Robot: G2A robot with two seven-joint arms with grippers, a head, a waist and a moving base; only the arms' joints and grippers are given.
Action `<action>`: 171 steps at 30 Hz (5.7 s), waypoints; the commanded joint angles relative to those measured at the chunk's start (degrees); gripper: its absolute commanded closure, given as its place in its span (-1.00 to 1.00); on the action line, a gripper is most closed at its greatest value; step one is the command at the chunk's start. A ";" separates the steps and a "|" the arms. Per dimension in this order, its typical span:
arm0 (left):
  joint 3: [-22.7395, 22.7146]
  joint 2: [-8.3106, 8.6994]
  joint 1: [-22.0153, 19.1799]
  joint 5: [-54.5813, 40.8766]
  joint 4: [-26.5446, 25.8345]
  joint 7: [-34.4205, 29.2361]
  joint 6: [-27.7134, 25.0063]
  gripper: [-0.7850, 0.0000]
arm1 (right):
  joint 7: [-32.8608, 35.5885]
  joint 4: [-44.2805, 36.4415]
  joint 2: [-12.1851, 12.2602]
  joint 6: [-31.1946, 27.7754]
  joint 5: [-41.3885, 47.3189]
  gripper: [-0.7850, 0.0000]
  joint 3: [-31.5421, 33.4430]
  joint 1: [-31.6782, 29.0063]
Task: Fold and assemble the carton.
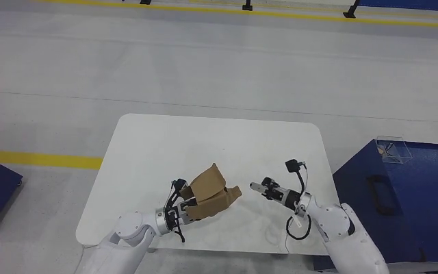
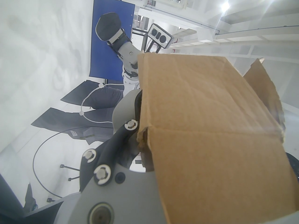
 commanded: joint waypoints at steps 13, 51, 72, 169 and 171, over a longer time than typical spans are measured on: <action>0.00 0.00 0.00 0.00 0.00 0.00 0.00 1.00 | 0.86 4.92 -2.54 -2.92 1.82 -1.00 -11.76 6.67; 0.00 0.00 0.00 0.00 0.00 0.00 0.00 1.00 | -2.60 -2.95 -2.72 1.33 -1.90 -1.00 -11.84 8.03; 0.00 0.00 0.00 0.00 0.00 0.00 0.00 1.00 | -4.60 -4.90 -2.21 3.78 -4.68 -1.00 -9.04 6.14; 8.94 -6.83 9.23 -56.27 -35.75 88.24 39.01 1.00 | -20.93 -9.01 0.31 -14.16 6.17 -1.00 14.30 -9.95; 10.33 -7.77 6.33 -57.42 -34.60 96.53 33.83 1.00 | -20.93 -9.01 0.31 -14.16 6.17 -1.00 14.30 -9.95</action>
